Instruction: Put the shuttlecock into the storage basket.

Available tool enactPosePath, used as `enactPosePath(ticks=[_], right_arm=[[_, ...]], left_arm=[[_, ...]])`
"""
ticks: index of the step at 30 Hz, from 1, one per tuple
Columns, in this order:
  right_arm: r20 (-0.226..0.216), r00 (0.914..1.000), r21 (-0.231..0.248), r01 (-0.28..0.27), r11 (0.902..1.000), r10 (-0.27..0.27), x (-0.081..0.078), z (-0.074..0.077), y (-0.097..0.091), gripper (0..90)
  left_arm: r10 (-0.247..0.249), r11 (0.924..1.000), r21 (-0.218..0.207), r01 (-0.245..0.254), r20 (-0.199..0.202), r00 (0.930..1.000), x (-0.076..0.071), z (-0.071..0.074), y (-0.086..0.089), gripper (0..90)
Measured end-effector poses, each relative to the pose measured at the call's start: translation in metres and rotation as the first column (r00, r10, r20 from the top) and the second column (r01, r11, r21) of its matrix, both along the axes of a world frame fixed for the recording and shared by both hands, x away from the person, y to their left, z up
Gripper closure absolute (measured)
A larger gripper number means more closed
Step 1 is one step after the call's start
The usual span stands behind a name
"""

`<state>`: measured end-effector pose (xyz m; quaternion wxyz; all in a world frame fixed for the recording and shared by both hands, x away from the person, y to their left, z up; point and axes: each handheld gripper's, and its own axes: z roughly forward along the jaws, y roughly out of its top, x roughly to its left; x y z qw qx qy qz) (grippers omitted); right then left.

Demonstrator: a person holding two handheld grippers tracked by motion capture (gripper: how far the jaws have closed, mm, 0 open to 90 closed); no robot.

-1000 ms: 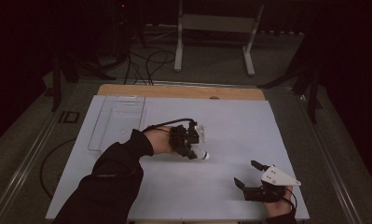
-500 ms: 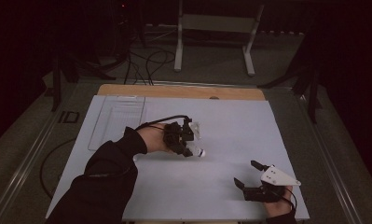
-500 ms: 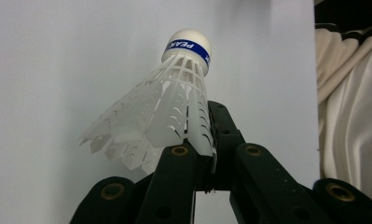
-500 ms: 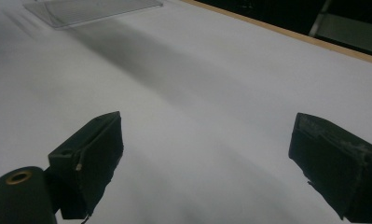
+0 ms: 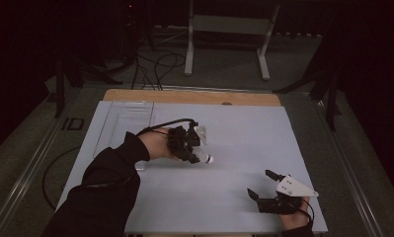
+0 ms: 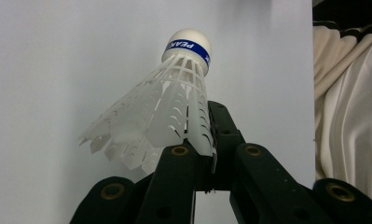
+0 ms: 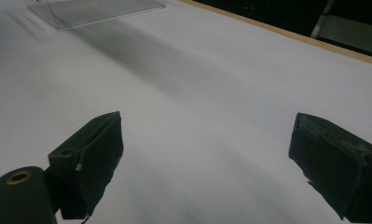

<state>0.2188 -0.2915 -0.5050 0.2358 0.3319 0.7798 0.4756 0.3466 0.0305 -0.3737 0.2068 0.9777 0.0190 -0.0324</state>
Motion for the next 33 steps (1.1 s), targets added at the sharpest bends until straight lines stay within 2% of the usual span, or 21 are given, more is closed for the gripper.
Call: enactPosePath(ticks=[12, 33], right_arm=[[-0.002, 1.0000, 0.005, 0.000, 1.0000, 0.000, 0.000, -0.001, 0.001, 9.9], [0.001, 1.0000, 0.009, -0.010, 0.9999, 0.010, -0.001, 0.000, 0.002, 9.9]], left_arm=[[0.025, 0.9996, -0.010, -0.025, 0.004, 0.9997, 0.000, 0.011, 0.018, 89.8], [0.061, 0.9981, 0.011, -0.061, 0.014, 0.9981, 0.003, 0.018, 0.044, 89.8]])
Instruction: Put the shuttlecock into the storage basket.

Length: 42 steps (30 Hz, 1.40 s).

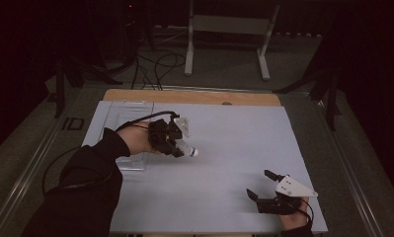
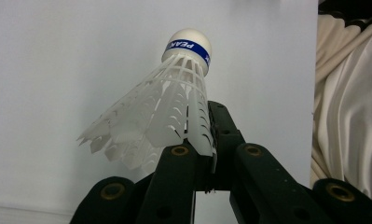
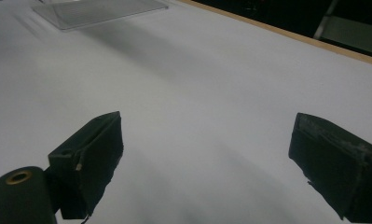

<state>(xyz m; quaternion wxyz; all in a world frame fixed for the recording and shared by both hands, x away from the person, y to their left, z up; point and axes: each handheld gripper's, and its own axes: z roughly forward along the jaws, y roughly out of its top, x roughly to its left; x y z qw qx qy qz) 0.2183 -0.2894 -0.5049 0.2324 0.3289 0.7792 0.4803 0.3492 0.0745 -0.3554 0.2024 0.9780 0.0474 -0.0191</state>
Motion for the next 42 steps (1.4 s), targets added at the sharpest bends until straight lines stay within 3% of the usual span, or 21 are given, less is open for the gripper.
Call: enactPosePath(ticks=[8, 25, 42], right_arm=[[0.001, 1.0000, -0.002, -0.001, 1.0000, 0.001, 0.000, 0.000, 0.000, 9.9], [-0.002, 1.0000, -0.008, -0.002, 1.0000, 0.002, 0.000, 0.000, 0.001, 9.9], [-0.002, 1.0000, -0.011, -0.001, 0.9999, 0.001, -0.001, 0.000, 0.001, 9.9]], left_arm=[[0.014, 0.9999, 0.003, -0.014, -0.010, 0.9999, 0.001, 0.001, 0.012, 89.8], [0.074, 0.9973, -0.007, -0.074, 0.022, 0.9970, 0.000, 0.009, 0.046, 89.8], [0.118, 0.9930, -0.005, -0.118, 0.021, 0.9928, -0.001, 0.015, 0.077, 89.8]])
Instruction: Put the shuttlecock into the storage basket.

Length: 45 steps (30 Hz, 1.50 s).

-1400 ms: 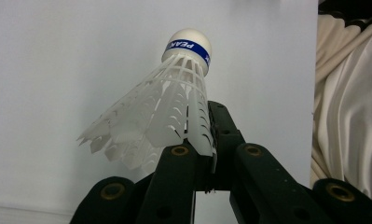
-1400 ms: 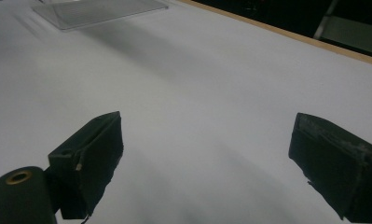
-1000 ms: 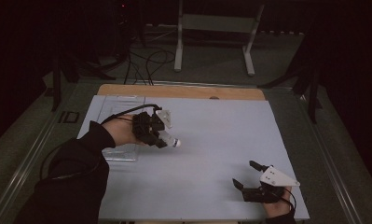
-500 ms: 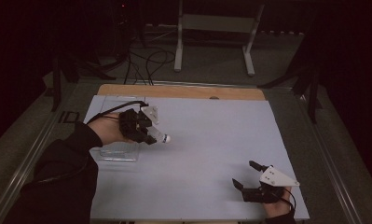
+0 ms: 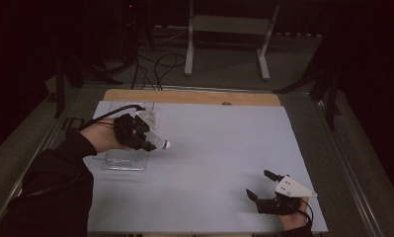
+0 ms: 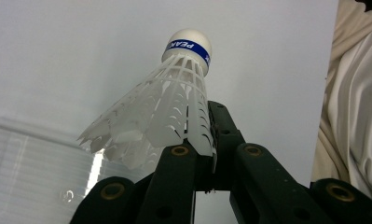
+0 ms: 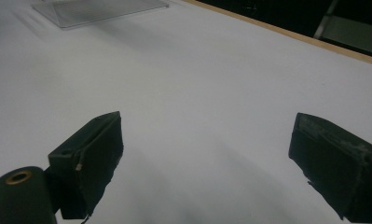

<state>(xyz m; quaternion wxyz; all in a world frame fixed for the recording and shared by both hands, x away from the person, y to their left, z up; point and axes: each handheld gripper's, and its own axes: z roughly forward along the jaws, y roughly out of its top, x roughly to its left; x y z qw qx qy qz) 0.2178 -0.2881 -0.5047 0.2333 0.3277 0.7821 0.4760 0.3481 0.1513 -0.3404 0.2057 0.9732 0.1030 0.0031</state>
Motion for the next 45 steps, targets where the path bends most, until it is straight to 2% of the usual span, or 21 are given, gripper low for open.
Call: enactPosePath(ticks=[21, 32, 45], right_arm=[[0.001, 1.0000, -0.004, 0.003, 1.0000, -0.003, 0.001, -0.001, 0.001, 9.9], [-0.002, 1.0000, -0.006, 0.005, 1.0000, -0.005, 0.001, -0.001, 0.001, 9.9], [-0.004, 1.0000, -0.007, 0.005, 1.0000, -0.005, 0.001, -0.001, 0.002, 9.9]], left_arm=[[0.082, 0.9965, -0.016, -0.082, -0.004, 0.9967, 0.000, 0.004, 0.046, 89.8], [0.130, 0.9914, -0.015, -0.130, -0.005, 0.9915, -0.002, 0.006, 0.069, 89.8], [0.163, 0.9863, -0.022, -0.163, -0.025, 0.9863, 0.001, -0.005, 0.083, 89.7]])
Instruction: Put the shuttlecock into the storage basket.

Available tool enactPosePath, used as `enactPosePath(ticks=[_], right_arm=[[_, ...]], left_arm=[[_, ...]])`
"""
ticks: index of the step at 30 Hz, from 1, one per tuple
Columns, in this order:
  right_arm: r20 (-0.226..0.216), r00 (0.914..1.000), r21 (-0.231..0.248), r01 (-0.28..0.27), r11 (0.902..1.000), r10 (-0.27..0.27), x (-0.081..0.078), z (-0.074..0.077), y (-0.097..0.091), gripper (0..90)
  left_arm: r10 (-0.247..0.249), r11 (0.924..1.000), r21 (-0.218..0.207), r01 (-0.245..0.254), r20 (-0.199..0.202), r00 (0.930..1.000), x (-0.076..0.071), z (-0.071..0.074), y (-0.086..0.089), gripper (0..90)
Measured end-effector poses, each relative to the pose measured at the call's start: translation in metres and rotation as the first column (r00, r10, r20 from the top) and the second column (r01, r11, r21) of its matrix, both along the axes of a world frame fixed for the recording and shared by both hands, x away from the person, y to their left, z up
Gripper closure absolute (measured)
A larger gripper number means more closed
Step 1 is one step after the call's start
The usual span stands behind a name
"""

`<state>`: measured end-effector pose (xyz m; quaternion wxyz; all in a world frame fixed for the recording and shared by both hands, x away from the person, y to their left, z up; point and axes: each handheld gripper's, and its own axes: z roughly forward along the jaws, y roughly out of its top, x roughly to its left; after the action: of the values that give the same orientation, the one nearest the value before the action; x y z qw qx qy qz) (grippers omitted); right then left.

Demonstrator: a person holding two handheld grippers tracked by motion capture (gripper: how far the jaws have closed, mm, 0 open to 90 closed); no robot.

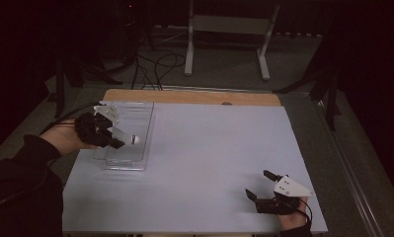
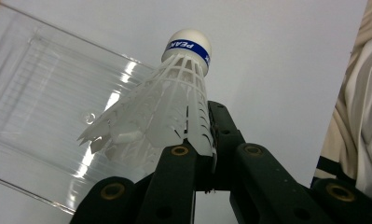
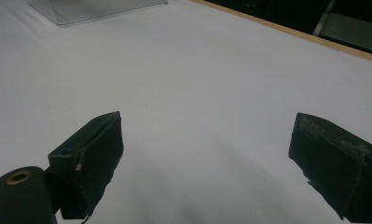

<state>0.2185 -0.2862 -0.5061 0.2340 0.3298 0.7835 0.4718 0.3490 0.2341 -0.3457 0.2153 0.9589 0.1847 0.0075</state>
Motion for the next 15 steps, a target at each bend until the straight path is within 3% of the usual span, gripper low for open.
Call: enactPosePath(ticks=[15], right_arm=[[0.002, 1.0000, -0.007, 0.005, 1.0000, -0.005, 0.000, 0.000, 0.000, 9.9]], left_arm=[[0.019, 0.9998, -0.005, -0.020, -0.031, 0.9993, 0.007, -0.025, 0.006, 89.6]])
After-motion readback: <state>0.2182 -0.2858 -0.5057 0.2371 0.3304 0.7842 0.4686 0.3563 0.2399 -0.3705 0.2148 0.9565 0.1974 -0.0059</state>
